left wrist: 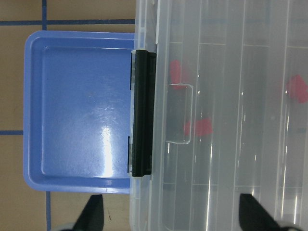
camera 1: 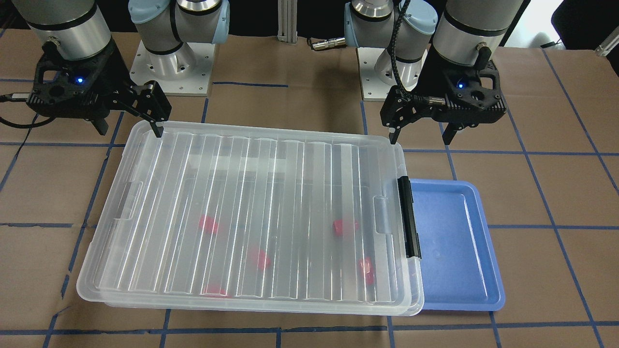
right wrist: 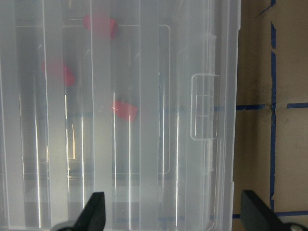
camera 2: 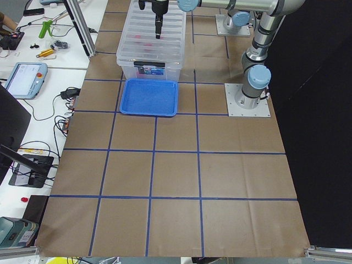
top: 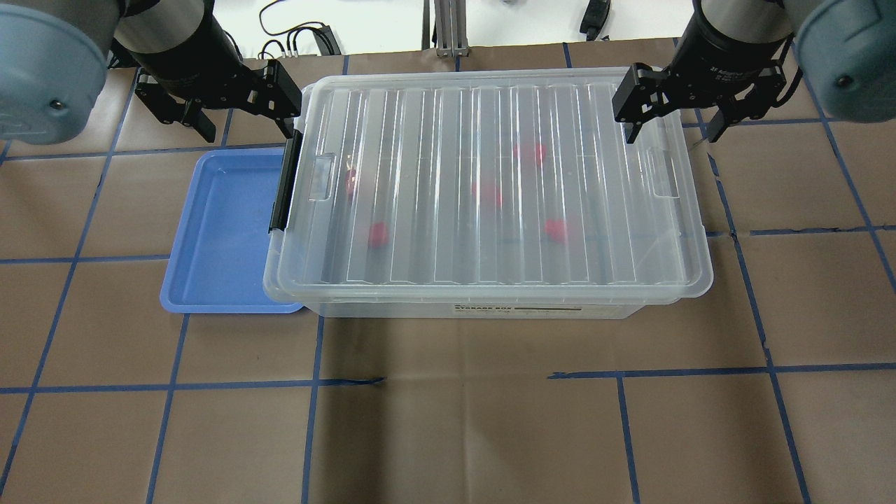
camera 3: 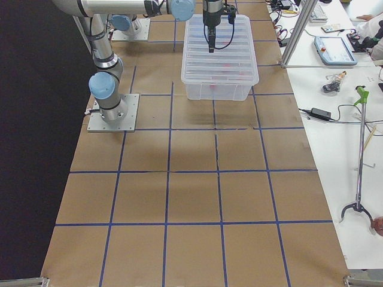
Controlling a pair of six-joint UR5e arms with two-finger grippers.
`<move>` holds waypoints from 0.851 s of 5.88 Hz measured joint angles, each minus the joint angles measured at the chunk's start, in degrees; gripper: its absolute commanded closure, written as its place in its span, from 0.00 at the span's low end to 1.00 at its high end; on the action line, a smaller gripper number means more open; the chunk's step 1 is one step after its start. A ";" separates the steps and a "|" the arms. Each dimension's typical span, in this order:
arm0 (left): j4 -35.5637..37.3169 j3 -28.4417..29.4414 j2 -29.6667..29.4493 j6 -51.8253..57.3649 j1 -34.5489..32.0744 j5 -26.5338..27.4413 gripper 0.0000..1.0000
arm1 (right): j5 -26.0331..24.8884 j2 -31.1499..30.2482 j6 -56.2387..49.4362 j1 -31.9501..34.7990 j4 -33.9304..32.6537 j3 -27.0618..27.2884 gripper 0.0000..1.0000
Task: Place red block in blue tray from box
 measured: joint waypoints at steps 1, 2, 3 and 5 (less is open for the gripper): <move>0.00 0.00 0.00 0.00 0.00 0.00 0.01 | -0.09 0.01 0.00 0.00 0.03 0.04 0.00; 0.00 0.00 -0.03 0.00 0.00 -0.03 0.01 | -0.20 0.01 0.00 0.00 0.07 0.07 0.00; 0.02 0.00 -0.06 -0.03 0.00 -0.09 0.01 | -0.31 0.05 0.00 0.00 0.09 0.09 0.00; 0.08 0.00 -0.08 -0.08 0.06 -0.23 0.01 | -0.49 0.16 -0.59 -0.32 -0.21 0.13 0.00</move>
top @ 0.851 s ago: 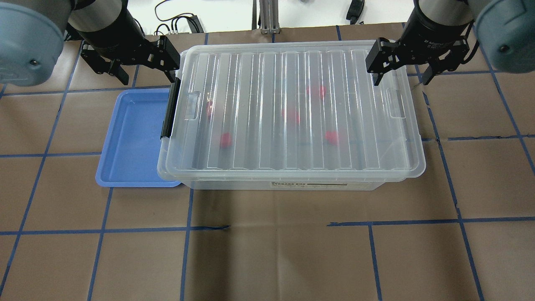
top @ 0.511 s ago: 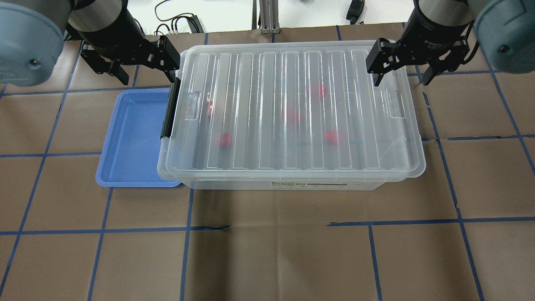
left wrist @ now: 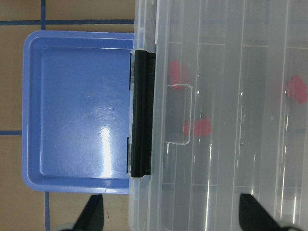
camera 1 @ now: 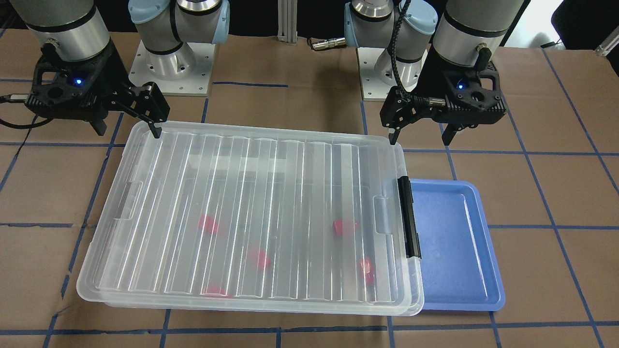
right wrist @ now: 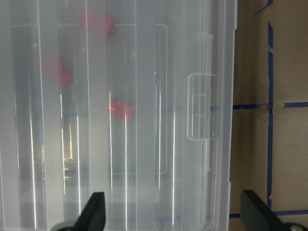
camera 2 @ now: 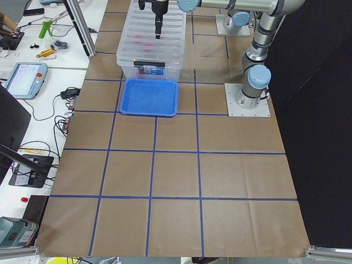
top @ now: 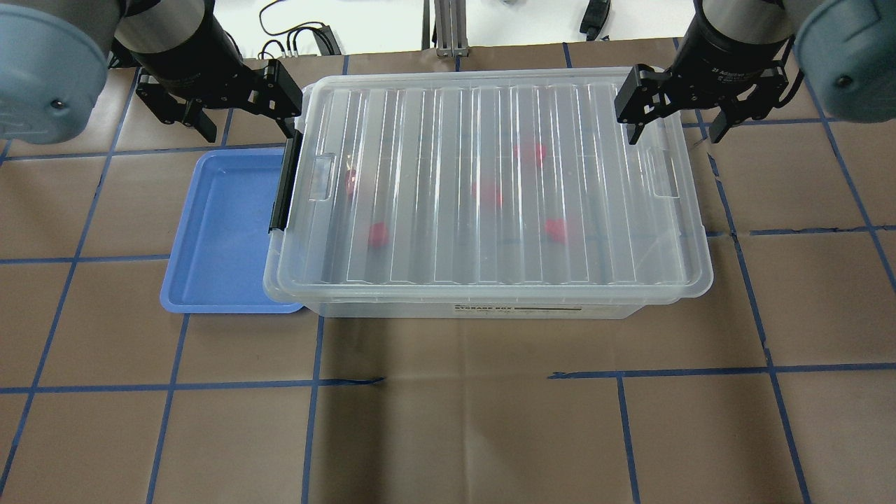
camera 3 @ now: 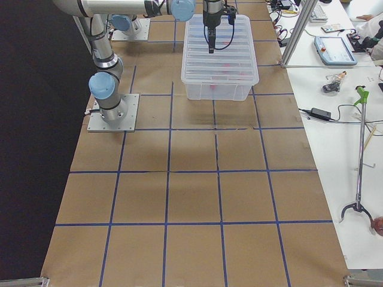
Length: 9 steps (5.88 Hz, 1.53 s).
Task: Place red block in blue tray from box
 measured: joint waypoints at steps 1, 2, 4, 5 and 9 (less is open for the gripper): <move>0.00 0.00 0.00 0.00 0.01 -0.02 0.01 | -0.08 0.64 -1.02 -0.32 -0.51 0.06 0.00; 0.01 0.00 0.00 -0.01 0.02 -0.06 0.01 | -0.06 1.76 -3.10 -1.36 -0.92 0.11 0.00; 0.01 0.00 0.02 -0.01 0.02 -0.09 0.01 | 0.17 3.84 -8.33 -6.06 -1.63 0.99 0.00; 0.01 0.00 0.05 -0.01 0.02 -0.07 0.01 | 0.21 4.90 -9.07 -7.48 -3.76 2.20 0.00; 0.00 0.00 0.09 -0.01 0.02 -0.12 0.01 | 0.06 5.70 -10.80 -10.28 -18.83 13.82 0.00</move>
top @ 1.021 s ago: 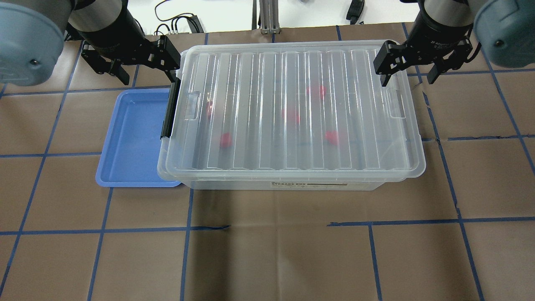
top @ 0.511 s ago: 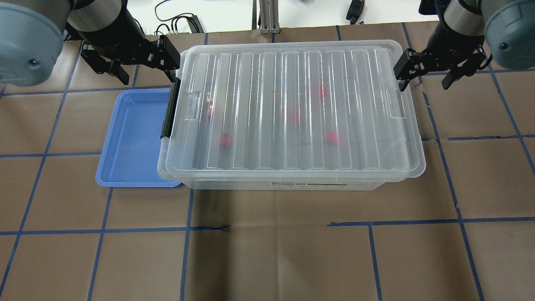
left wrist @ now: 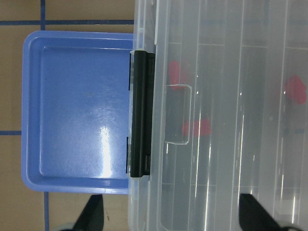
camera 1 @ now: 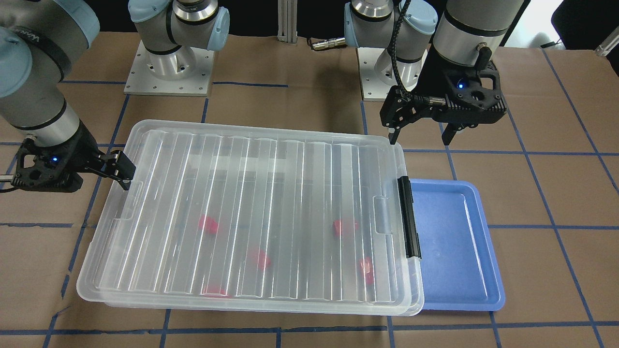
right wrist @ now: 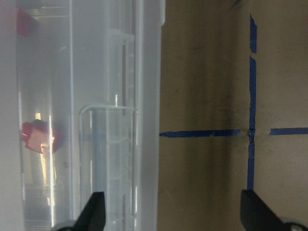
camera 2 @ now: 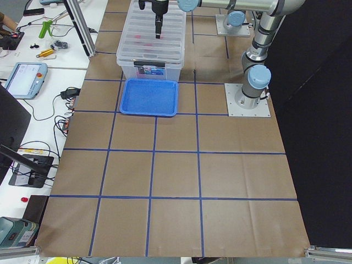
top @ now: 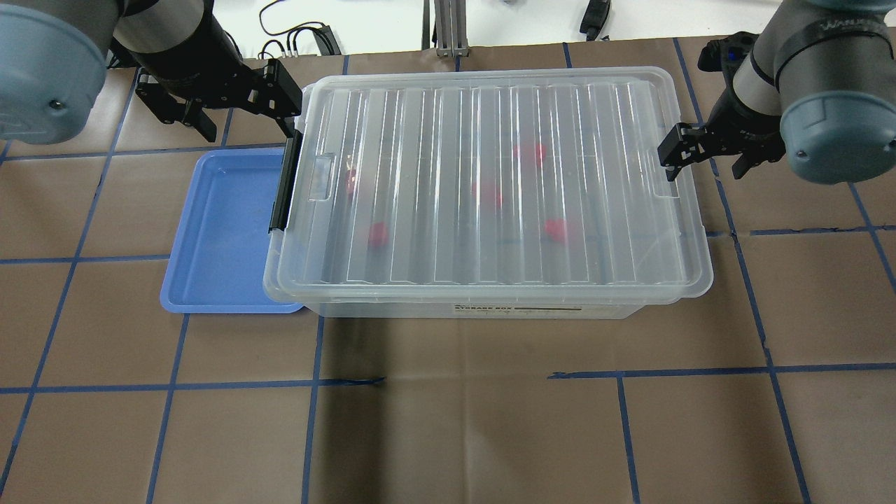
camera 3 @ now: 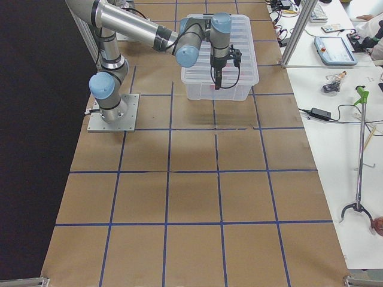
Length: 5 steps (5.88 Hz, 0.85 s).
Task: Place red block in blue tray from box
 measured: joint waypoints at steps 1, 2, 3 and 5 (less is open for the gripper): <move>0.00 0.00 0.00 0.00 0.00 0.00 0.01 | -0.07 -0.10 -0.50 -0.68 -0.89 1.30 0.00; 0.00 0.02 0.03 -0.03 0.00 0.05 0.01 | -0.12 -0.18 -0.84 -1.30 -1.16 2.11 0.00; 0.00 0.06 0.06 -0.07 0.01 0.16 0.01 | -0.17 -0.21 -2.00 -2.20 -1.23 2.39 0.00; -0.15 0.10 -0.36 -0.09 -0.06 0.60 0.01 | -0.78 -0.22 -6.67 -4.30 -1.36 2.34 0.00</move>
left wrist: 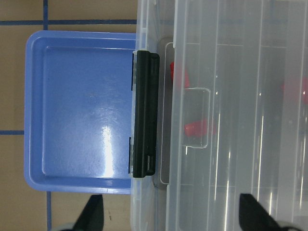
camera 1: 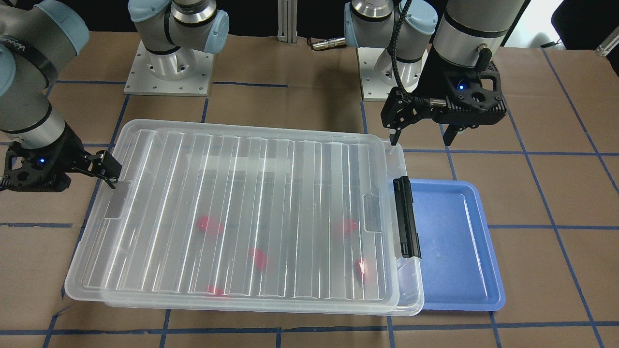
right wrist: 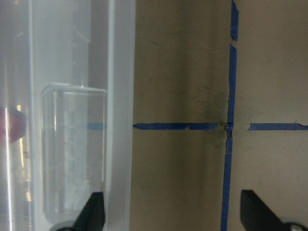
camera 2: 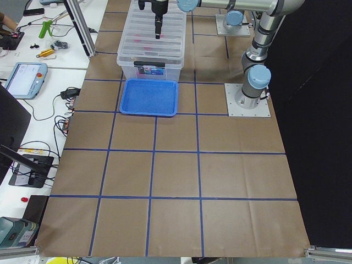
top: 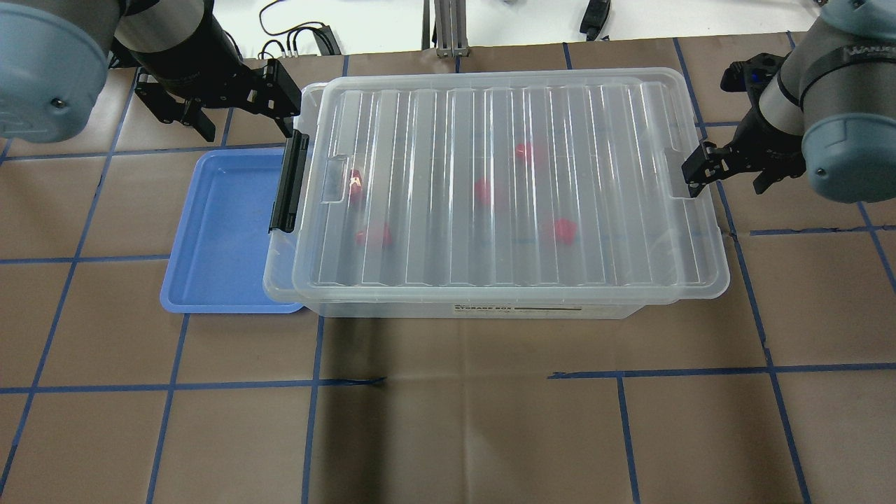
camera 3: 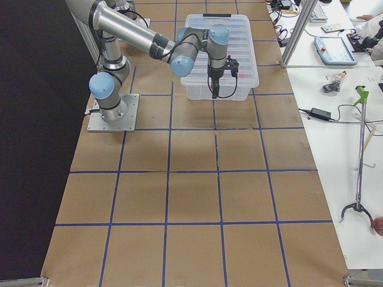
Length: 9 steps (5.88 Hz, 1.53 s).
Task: Place red block in blue tray from box
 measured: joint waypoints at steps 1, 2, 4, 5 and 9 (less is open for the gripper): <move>-0.27 -0.09 -0.12 0.43 -0.01 0.02 0.01 | -1.58 0.02 -2.59 -1.02 -0.82 -0.09 0.00; -0.52 -0.18 -0.12 1.96 -0.02 -0.04 0.01 | -2.87 0.03 -5.30 -2.71 -1.83 -0.10 0.00; -0.30 -0.46 -0.12 8.56 -0.02 -0.10 0.02 | -3.53 0.03 -9.96 -7.38 -2.31 -0.11 0.00; -0.09 -1.15 -0.10 11.21 -0.06 -0.12 0.02 | -3.63 0.06 -11.29 -9.39 -2.40 -0.11 0.00; 0.33 -5.58 -0.41 36.00 -0.03 -0.01 0.02 | -6.05 0.16 -12.33 -15.33 -2.45 -0.17 0.00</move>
